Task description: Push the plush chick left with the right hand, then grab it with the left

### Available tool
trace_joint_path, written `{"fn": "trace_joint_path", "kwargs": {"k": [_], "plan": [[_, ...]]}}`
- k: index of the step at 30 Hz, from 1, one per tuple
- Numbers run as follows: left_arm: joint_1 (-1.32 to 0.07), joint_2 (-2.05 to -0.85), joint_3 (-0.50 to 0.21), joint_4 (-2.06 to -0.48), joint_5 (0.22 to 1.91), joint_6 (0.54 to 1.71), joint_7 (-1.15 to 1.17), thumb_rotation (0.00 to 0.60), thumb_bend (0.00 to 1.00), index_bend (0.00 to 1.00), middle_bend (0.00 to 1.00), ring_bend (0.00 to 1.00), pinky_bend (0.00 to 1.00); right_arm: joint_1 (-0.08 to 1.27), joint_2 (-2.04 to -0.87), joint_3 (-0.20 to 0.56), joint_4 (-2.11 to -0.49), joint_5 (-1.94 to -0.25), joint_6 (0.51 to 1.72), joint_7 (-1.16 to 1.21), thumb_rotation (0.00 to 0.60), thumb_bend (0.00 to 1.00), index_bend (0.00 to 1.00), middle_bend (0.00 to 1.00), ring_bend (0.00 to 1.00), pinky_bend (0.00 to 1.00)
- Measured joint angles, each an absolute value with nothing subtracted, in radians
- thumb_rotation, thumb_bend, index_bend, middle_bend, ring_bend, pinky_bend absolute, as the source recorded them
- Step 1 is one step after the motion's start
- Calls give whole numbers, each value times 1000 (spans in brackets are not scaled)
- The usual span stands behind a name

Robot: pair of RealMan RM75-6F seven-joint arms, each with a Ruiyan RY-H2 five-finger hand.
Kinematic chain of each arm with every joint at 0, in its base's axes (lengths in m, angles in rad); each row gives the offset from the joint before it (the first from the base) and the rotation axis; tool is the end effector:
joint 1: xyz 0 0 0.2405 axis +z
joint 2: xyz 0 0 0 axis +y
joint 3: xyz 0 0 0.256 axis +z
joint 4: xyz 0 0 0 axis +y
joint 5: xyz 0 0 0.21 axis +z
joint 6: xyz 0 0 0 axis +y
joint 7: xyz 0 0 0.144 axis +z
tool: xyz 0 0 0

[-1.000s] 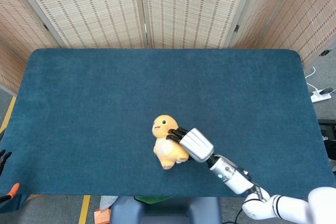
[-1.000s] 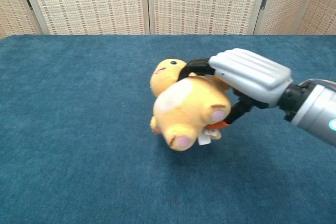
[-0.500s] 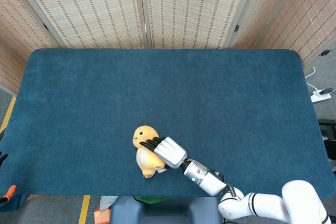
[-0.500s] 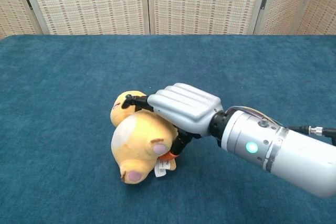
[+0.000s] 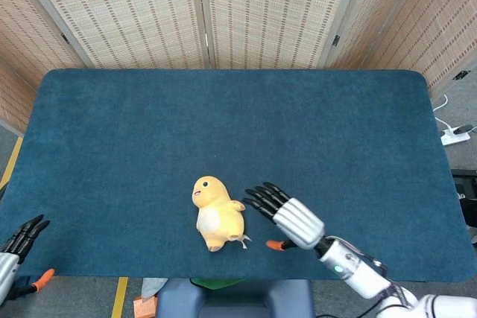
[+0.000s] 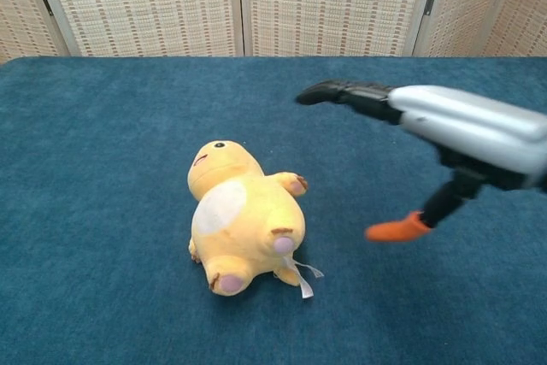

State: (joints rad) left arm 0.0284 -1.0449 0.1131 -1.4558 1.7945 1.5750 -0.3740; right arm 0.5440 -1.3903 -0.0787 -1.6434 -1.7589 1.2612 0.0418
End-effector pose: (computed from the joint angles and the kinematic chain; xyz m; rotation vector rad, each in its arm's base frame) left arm -0.3314 0.1063 0.1695 -1.5654 -1.1073 -1.0018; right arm -0.1593 -0.2302 0.0216 2.0821 -0.9119 1.3363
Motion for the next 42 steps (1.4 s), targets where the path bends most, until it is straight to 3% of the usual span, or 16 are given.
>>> {"fn": "trace_joint_path", "kwargs": {"k": [6, 12, 15, 19, 28, 37, 40, 42], "plan": [[-45, -1051, 125, -1580, 1954, 1552, -240, 600, 251, 0, 2, 14, 188, 356, -1264, -189, -1579, -1821, 1559, 172, 600, 0, 0, 0, 0, 0], [-148, -1097, 104, -1758, 1983, 1350, 5, 600, 250, 0, 22, 13, 171, 173, -1246, -238, -1332, -1819, 1786, 321, 600, 0, 0, 0, 0, 0], [-209, -1155, 74, -1825, 1956, 1206, 124, 600, 250, 0, 12, 13, 166, 91, -1250, -249, -1198, -1802, 1843, 414, 600, 0, 0, 0, 0, 0], [-298, -1299, -4, -1864, 1856, 1040, 291, 600, 249, 0, 9, 13, 155, 3, -1260, -260, -1060, -1773, 1871, 504, 600, 0, 0, 0, 0, 0], [-467, -1537, -153, -1784, 1609, 892, 426, 600, 245, 0, 10, 7, 145, -71, -1291, -257, -940, -1727, 1821, 608, 600, 2, 0, 0, 0, 0], [-557, -1617, -166, -1664, 1512, 839, 407, 600, 243, 10, 22, 6, 150, -77, -1286, -226, -951, -1723, 1786, 600, 600, 6, 0, 0, 0, 0], [-577, -1631, -152, -1649, 1486, 825, 416, 600, 243, 74, 56, 11, 196, -79, -1285, -214, -957, -1723, 1785, 596, 600, 14, 0, 0, 0, 0], [-585, -1638, -143, -1643, 1480, 821, 430, 600, 250, 164, 139, 67, 266, -80, -1285, -208, -960, -1726, 1784, 594, 600, 15, 0, 0, 0, 0]]}}
